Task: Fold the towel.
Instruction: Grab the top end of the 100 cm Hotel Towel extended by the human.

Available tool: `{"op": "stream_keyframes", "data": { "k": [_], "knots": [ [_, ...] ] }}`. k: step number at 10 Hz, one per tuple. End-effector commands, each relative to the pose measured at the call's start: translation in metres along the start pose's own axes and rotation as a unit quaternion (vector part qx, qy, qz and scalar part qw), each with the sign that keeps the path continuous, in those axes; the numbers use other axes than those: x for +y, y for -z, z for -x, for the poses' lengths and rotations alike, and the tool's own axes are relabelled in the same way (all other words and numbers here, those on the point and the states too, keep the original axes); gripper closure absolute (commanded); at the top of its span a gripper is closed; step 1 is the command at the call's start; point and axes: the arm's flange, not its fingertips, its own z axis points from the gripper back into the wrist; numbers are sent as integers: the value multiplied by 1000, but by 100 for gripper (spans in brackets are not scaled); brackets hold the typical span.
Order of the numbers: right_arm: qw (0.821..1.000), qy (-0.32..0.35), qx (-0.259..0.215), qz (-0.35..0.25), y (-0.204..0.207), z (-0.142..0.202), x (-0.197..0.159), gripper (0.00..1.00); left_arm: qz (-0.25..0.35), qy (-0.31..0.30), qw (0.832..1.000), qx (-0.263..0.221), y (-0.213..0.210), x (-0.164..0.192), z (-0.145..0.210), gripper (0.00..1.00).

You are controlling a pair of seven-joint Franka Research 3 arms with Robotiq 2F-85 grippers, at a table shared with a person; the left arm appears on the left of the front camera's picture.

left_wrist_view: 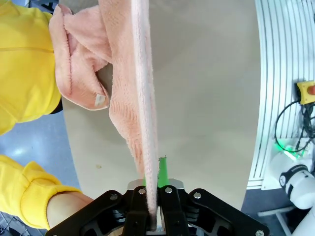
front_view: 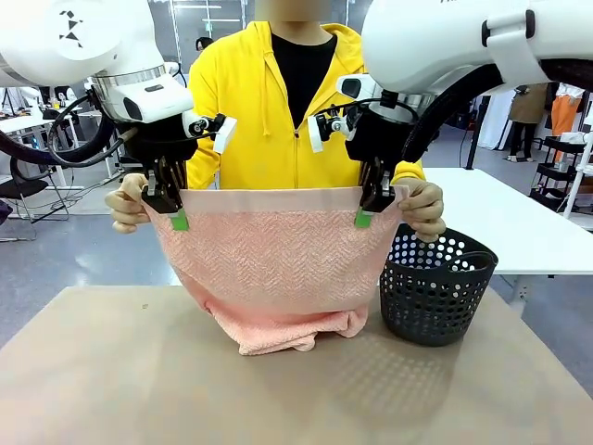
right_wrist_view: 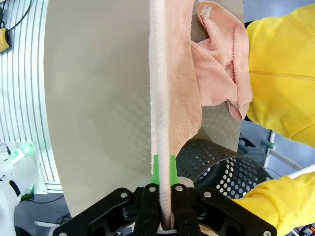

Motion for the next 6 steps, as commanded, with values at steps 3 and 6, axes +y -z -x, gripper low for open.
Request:
{"op": "stream_keyframes", "data": {
  "k": [3,6],
  "knots": [
    [1000,-1,0,0,0,-1,0,100,1,0,1000,0,0,0,0,100],
    [1000,-1,0,0,0,-1,0,100,1,0,1000,0,0,0,0,100]
  ]
}}
